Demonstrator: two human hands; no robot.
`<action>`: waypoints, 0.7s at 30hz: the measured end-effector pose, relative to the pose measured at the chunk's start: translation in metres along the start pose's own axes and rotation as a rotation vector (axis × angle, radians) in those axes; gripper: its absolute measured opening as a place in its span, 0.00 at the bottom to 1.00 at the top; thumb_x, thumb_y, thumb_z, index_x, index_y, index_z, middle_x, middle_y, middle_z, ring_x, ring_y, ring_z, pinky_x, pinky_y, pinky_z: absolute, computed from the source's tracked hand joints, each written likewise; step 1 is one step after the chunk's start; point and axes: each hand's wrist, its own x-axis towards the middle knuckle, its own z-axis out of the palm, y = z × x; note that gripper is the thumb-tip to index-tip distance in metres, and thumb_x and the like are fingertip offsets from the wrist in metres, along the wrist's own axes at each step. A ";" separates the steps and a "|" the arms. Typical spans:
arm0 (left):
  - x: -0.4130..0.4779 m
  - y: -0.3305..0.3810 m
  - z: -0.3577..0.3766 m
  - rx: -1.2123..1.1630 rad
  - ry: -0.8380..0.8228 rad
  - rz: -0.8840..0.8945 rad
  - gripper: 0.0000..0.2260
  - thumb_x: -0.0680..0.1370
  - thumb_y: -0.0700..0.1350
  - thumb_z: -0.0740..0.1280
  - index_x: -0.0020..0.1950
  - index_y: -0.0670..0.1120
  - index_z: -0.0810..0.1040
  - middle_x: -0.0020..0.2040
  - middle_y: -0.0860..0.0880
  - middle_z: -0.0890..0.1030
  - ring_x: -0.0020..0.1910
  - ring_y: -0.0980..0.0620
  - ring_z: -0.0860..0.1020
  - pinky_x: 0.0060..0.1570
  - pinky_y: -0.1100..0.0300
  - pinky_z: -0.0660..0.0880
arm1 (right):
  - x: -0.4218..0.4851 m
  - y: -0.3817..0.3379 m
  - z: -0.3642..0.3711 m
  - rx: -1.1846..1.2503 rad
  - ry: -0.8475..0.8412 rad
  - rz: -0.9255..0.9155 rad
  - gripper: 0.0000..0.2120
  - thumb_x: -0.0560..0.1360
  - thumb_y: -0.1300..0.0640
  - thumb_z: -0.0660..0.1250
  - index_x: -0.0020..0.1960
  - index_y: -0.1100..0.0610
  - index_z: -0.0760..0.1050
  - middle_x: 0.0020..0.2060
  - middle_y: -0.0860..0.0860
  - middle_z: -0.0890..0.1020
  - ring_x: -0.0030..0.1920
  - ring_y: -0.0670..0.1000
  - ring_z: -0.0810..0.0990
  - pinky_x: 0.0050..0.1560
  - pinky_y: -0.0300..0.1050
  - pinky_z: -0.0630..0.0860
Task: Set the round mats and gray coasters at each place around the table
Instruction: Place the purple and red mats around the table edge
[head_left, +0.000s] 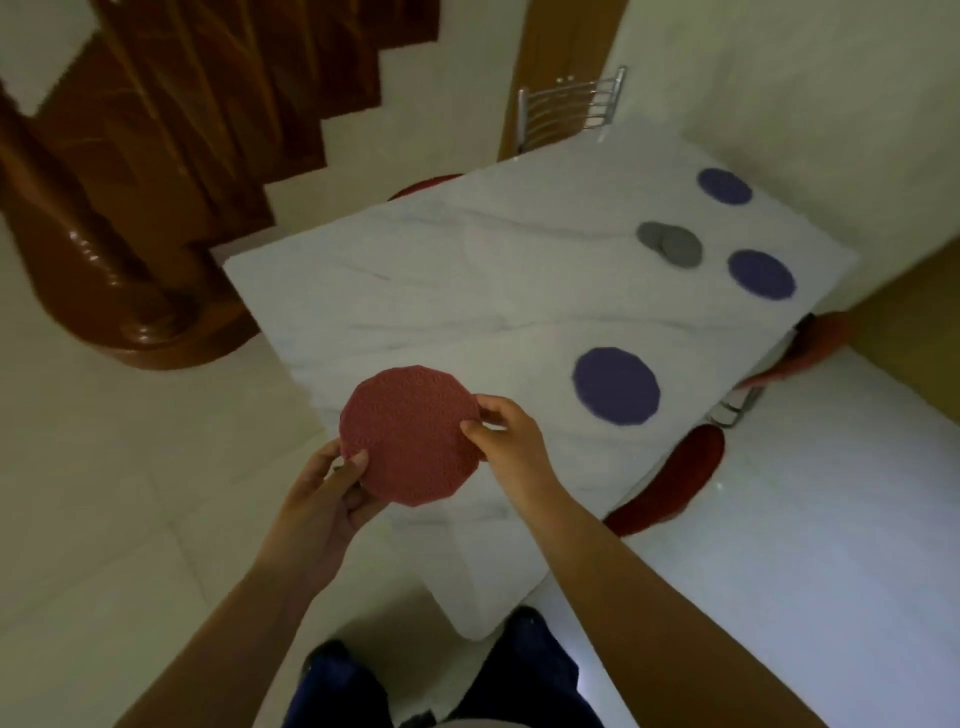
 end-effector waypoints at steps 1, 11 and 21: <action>0.004 0.011 -0.009 0.026 -0.025 -0.018 0.13 0.73 0.43 0.68 0.57 0.45 0.78 0.54 0.46 0.85 0.50 0.44 0.84 0.47 0.52 0.82 | -0.005 -0.004 0.010 0.005 0.040 0.010 0.13 0.73 0.61 0.68 0.58 0.55 0.76 0.51 0.48 0.79 0.56 0.52 0.79 0.59 0.56 0.77; 0.062 0.072 -0.018 0.196 -0.273 -0.170 0.13 0.70 0.44 0.70 0.54 0.48 0.79 0.47 0.48 0.86 0.42 0.47 0.85 0.36 0.57 0.81 | -0.017 -0.034 0.031 0.012 0.334 0.054 0.09 0.72 0.58 0.69 0.48 0.48 0.73 0.43 0.39 0.77 0.43 0.40 0.77 0.45 0.35 0.76; 0.112 0.081 -0.011 0.233 -0.337 -0.238 0.17 0.71 0.45 0.70 0.59 0.44 0.77 0.51 0.46 0.86 0.46 0.45 0.85 0.39 0.56 0.81 | 0.012 -0.036 0.027 0.153 0.422 0.108 0.04 0.73 0.58 0.69 0.46 0.57 0.77 0.45 0.54 0.83 0.43 0.50 0.83 0.46 0.44 0.82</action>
